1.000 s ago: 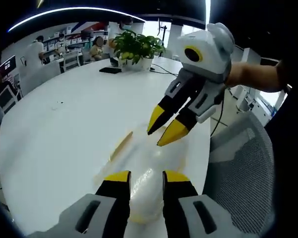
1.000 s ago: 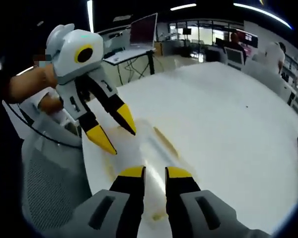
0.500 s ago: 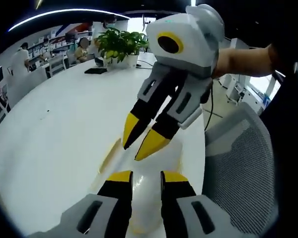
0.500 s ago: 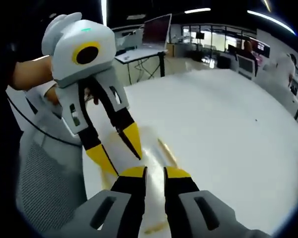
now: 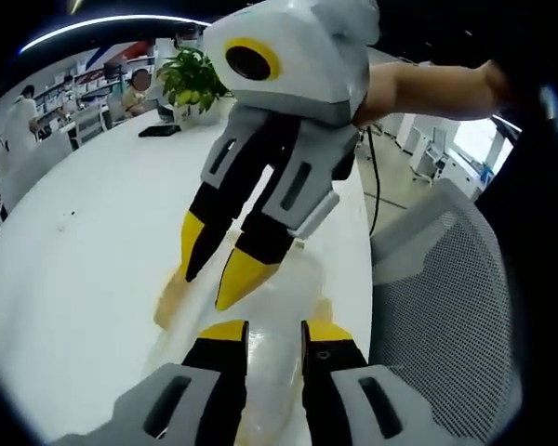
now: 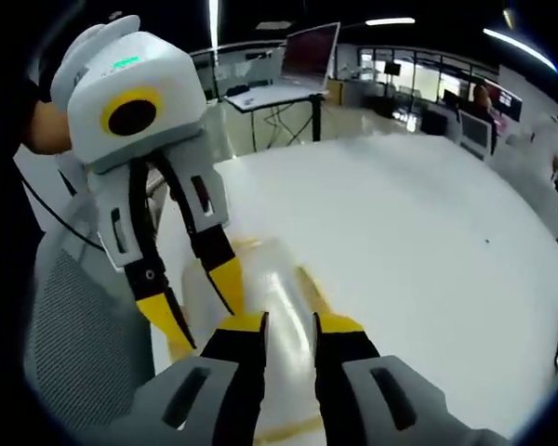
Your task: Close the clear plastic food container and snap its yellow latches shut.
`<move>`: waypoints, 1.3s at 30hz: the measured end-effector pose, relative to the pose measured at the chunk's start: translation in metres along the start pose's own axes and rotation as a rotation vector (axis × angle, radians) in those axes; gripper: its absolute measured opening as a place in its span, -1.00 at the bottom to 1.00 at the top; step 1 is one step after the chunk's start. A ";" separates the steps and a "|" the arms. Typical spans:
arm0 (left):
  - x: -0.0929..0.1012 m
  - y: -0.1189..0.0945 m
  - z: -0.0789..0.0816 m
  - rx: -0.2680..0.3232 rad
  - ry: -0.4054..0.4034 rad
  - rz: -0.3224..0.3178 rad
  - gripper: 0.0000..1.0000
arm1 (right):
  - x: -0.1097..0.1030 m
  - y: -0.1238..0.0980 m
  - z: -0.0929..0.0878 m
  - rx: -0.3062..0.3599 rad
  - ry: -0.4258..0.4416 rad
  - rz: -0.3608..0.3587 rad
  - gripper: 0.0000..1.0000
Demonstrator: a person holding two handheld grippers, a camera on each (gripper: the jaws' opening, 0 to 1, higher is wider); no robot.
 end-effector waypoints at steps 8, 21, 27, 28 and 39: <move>0.010 0.002 -0.002 0.007 0.056 0.001 -0.60 | 0.003 0.004 -0.001 -0.026 -0.059 0.035 -0.50; 0.017 0.006 -0.008 0.021 0.166 0.012 -0.40 | 0.009 0.013 -0.003 -0.098 -0.087 0.149 -0.43; 0.016 0.008 -0.010 0.022 0.252 0.029 -0.36 | 0.010 0.019 -0.004 -0.155 -0.113 0.202 -0.41; 0.016 0.009 -0.010 0.022 0.275 0.034 -0.33 | 0.010 0.019 -0.003 -0.153 -0.112 0.208 -0.40; 0.010 0.012 -0.011 0.022 0.374 0.086 -0.42 | 0.009 0.022 -0.003 -0.203 -0.114 0.267 -0.40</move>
Point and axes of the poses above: the point that each gripper's makers call its tool centre point, and the gripper's own axes: y roughly forward along the fingers, x roughly to its right, z roughly out of its top, the point moved 2 cm from there along -y, roughly backward along the fingers, and after that the axes turned 3 degrees about -x, right-handed, at the moved point
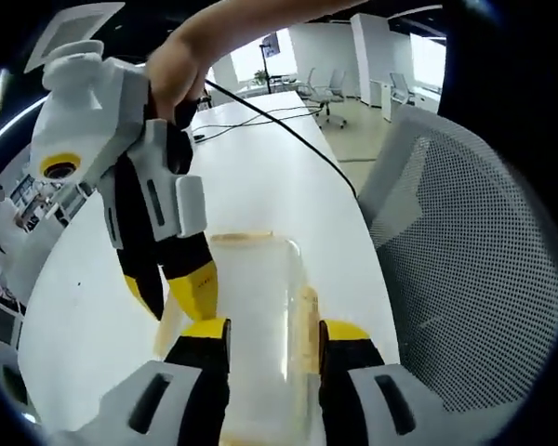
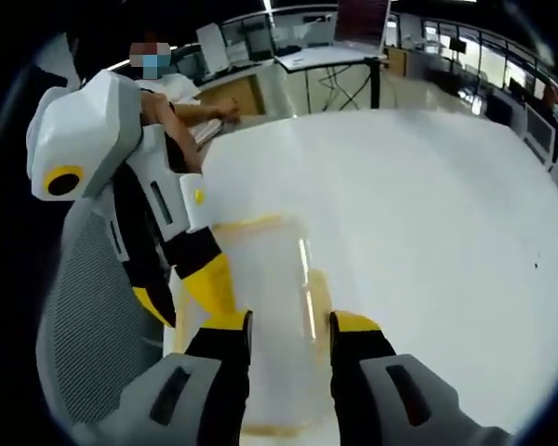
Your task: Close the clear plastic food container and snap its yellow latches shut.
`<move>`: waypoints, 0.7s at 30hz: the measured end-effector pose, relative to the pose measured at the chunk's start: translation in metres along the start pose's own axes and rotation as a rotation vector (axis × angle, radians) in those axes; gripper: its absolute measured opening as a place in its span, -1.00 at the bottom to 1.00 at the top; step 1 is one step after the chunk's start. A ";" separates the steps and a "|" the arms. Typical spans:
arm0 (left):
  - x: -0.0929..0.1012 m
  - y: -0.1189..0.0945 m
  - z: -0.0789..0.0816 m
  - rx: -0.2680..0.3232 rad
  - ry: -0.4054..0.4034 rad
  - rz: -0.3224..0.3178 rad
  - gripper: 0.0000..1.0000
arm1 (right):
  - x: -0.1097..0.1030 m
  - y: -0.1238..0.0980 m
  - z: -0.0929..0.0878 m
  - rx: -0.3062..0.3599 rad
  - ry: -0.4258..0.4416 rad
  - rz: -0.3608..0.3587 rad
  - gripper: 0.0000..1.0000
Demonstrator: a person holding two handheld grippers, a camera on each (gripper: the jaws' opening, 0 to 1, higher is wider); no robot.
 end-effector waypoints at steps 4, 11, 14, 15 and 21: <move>0.001 0.002 0.001 0.006 0.009 0.004 -0.41 | 0.000 0.000 0.000 -0.009 -0.002 0.010 -0.39; 0.001 0.003 0.002 0.018 0.024 0.024 -0.40 | 0.000 0.002 0.001 -0.030 -0.003 0.040 -0.35; 0.001 0.003 0.001 0.020 0.027 0.022 -0.40 | 0.000 0.003 0.001 -0.049 -0.015 0.051 -0.35; 0.001 0.003 0.002 0.020 0.030 0.021 -0.40 | 0.000 0.003 0.002 -0.053 -0.016 0.055 -0.34; 0.002 0.004 0.001 0.011 0.053 0.019 -0.40 | -0.001 0.005 0.001 -0.071 -0.013 0.079 -0.34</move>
Point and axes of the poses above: the point that each gripper's makers call its tool centre point, and the gripper's own axes: y roughly forward along the fingers, x roughly to its right, z roughly out of its top, the point moved 2 cm from there along -y, roughly backward along the fingers, and after that the axes turned 3 degrees about -x, right-handed, at the moved point
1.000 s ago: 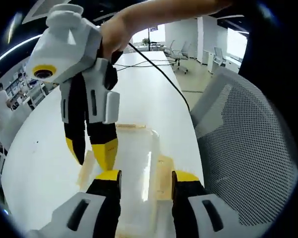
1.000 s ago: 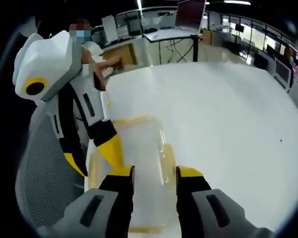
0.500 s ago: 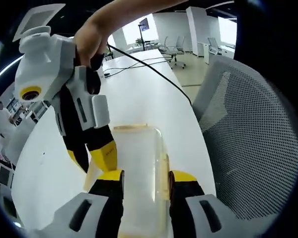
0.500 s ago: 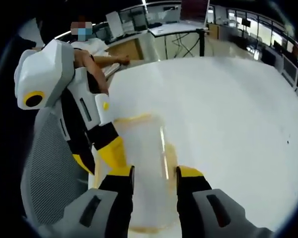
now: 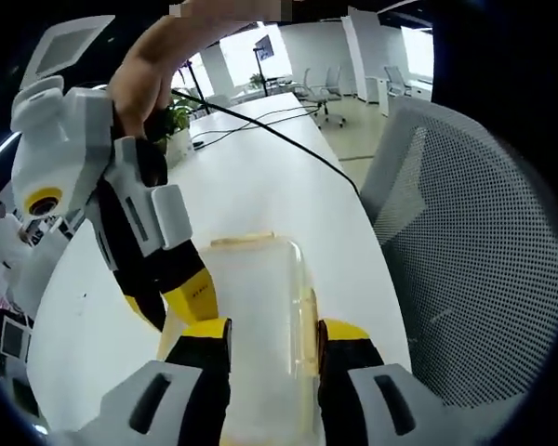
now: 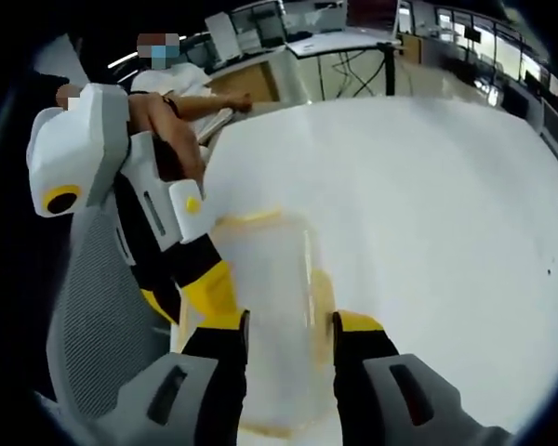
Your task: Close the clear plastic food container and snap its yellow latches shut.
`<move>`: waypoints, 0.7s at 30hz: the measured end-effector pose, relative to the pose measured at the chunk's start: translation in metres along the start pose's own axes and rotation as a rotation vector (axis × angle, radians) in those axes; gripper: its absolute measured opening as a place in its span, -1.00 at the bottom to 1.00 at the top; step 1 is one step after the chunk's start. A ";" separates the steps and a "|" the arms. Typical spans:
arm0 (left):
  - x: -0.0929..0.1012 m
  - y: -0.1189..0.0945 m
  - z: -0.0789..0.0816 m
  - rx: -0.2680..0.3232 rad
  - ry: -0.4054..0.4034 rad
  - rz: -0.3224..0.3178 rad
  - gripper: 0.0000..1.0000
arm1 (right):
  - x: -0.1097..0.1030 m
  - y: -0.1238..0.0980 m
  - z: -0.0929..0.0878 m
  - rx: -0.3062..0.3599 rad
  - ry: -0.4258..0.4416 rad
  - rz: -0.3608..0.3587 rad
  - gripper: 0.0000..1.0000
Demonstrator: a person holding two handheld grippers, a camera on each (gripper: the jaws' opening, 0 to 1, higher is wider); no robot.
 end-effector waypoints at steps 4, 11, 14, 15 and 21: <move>0.000 0.000 -0.001 0.005 -0.005 -0.002 -0.41 | 0.001 0.001 -0.001 -0.003 0.007 0.016 -0.35; 0.000 0.001 -0.001 0.001 0.000 0.007 -0.44 | -0.001 0.003 0.001 -0.053 0.007 0.035 -0.37; -0.001 0.002 -0.001 -0.006 0.004 0.007 -0.46 | -0.001 0.003 0.001 -0.092 -0.003 0.035 -0.40; -0.001 0.002 -0.001 -0.011 0.006 0.007 -0.47 | -0.001 0.004 0.002 -0.096 0.001 0.037 -0.41; -0.001 0.001 0.000 -0.020 0.001 0.016 -0.51 | -0.005 0.005 -0.002 -0.102 0.011 0.037 -0.45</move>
Point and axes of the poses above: the point that each gripper's makers call its tool centre point, and the gripper's own axes: y roughly forward along the fingers, x roughly to its right, z roughly out of its top, the point moved 2 cm from there along -y, roughly backward along the fingers, and after that the axes turned 3 degrees about -x, right-handed, at the moved point
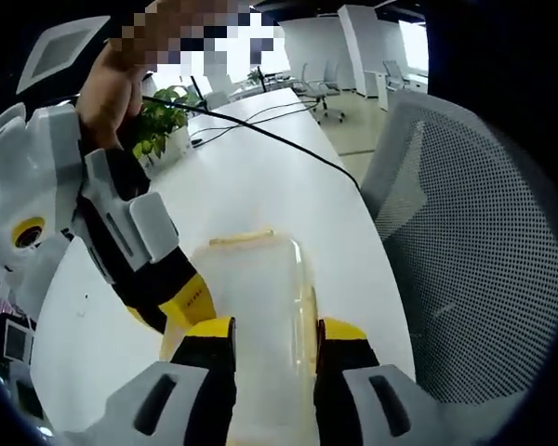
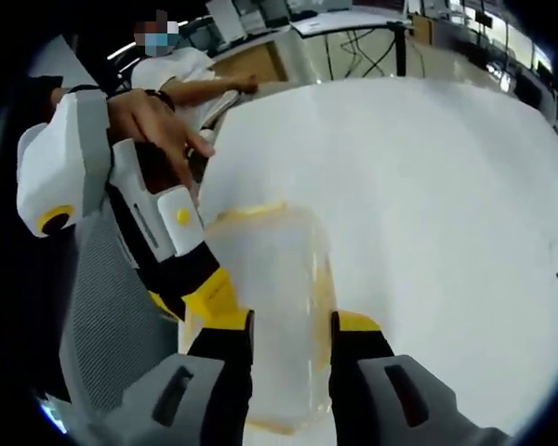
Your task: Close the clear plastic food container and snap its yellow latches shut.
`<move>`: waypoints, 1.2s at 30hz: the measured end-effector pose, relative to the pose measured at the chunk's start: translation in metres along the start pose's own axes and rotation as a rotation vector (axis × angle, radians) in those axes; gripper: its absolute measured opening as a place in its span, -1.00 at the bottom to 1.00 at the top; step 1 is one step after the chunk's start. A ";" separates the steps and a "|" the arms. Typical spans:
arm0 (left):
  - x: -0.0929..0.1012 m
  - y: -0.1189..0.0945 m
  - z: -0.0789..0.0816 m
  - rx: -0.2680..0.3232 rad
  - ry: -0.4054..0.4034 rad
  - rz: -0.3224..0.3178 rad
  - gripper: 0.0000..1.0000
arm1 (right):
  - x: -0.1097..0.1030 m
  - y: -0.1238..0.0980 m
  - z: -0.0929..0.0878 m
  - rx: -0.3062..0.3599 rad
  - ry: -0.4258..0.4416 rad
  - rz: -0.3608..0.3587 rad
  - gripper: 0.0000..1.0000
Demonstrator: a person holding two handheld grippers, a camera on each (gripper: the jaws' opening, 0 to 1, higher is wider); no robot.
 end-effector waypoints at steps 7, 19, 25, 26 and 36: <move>-0.001 0.003 0.003 0.011 0.032 0.023 -0.58 | 0.002 0.000 0.002 0.003 0.026 -0.018 -0.45; 0.003 0.006 0.005 0.014 0.078 0.062 -0.60 | 0.004 -0.001 0.004 -0.017 0.045 -0.035 -0.45; 0.004 0.006 0.005 0.017 0.096 0.076 -0.59 | 0.005 -0.001 0.004 -0.017 0.047 -0.038 -0.44; 0.004 0.005 0.005 0.016 0.100 0.077 -0.59 | 0.005 -0.002 0.004 -0.012 0.051 -0.031 -0.43; 0.013 0.000 0.005 0.038 0.095 0.020 -0.51 | 0.000 0.000 0.005 0.006 0.026 -0.008 -0.40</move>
Point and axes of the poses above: the point that each gripper's makers call its tool centre point, and the gripper's own axes: y roughly forward along the fingers, x roughly to its right, z roughly out of its top, the point moved 2 cm from there along -y, roughly backward along the fingers, and after that the axes turned 3 degrees about -x, right-handed, at the moved point
